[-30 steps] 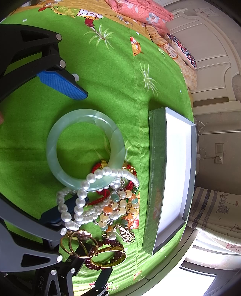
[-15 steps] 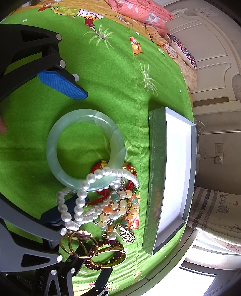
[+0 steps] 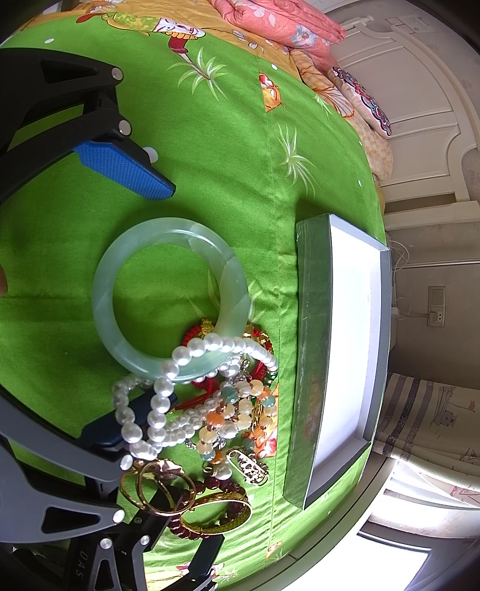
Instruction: Organize jewelry
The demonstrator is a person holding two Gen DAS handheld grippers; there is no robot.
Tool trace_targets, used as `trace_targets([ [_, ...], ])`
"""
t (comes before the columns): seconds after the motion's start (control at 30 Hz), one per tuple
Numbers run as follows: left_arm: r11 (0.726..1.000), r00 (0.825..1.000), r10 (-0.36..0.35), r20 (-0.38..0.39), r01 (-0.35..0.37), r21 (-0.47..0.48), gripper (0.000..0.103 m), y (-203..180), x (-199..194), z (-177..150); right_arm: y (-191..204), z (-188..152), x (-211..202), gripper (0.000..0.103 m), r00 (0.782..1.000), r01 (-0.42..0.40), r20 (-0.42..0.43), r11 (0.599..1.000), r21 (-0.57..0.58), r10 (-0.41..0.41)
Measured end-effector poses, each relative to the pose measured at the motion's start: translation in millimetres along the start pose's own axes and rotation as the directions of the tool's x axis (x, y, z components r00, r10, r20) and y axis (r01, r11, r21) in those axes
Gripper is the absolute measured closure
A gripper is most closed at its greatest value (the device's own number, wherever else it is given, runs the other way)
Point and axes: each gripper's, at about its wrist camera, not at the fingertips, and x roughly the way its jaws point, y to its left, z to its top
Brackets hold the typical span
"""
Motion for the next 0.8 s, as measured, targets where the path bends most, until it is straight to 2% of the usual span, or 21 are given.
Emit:
trace_targets([
  [0.2,1.0,1.0,-0.013,-0.014,0.014,0.017,0.002,1.2,0.0,0.6,-1.4,-2.0,-6.2,0.016,0.999,-0.036,-0.041,0.999,-0.036,0.034],
  [0.37,0.997,0.998,-0.065,-0.009,0.066,0.041,0.002,4.6,-9.3,-13.0,-18.8,-15.0,-20.1,0.016,0.992,-0.122,-0.03,0.993,-0.003,0.122],
  [0.47,0.991,0.991,-0.132,0.028,0.132,0.001,0.002,21.6,-26.4,-27.8,-23.8,-20.7,-27.6,0.016,0.992,-0.125,-0.005,0.992,-0.004,0.125],
  [0.6,0.983,0.979,-0.172,0.11,0.178,-0.051,0.002,45.8,-53.4,-46.0,-25.0,-24.9,-36.4,0.016,0.992,-0.118,0.035,0.993,-0.026,0.119],
  [0.8,0.98,0.97,-0.194,0.147,0.199,-0.018,0.002,50.1,-72.9,-56.9,-27.4,-25.6,-44.6,0.016,0.986,-0.131,0.097,0.991,-0.036,0.134],
])
